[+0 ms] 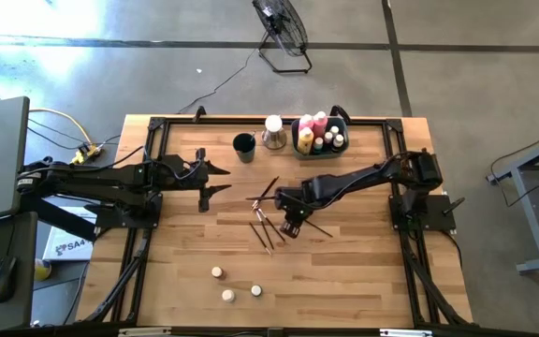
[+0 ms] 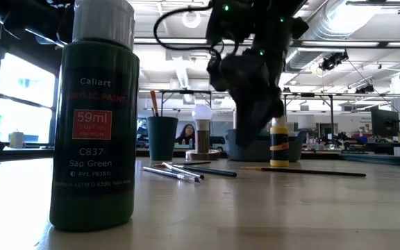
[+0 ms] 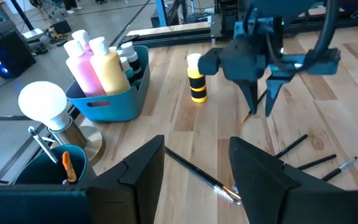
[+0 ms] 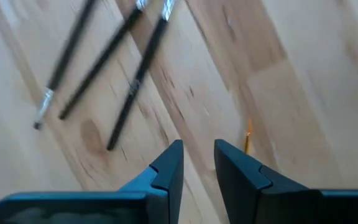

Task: Pick & Place Paint Supplies
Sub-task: Put the gold paintbrush into the blue cup

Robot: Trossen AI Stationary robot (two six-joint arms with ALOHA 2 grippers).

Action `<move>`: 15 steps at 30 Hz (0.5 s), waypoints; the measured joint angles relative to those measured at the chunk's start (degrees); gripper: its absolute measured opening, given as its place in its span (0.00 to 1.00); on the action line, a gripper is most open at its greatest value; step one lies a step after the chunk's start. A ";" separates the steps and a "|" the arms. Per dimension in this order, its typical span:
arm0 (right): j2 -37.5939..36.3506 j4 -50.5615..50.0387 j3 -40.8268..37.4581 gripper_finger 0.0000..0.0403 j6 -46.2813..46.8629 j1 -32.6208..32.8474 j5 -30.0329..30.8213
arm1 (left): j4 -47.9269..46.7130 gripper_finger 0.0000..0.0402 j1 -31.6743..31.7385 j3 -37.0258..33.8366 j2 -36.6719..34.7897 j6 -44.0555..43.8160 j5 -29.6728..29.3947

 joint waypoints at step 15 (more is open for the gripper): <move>-3.97 11.08 0.04 0.21 -15.82 0.04 -3.12 | 0.10 0.44 -0.02 0.00 -0.01 0.01 -0.89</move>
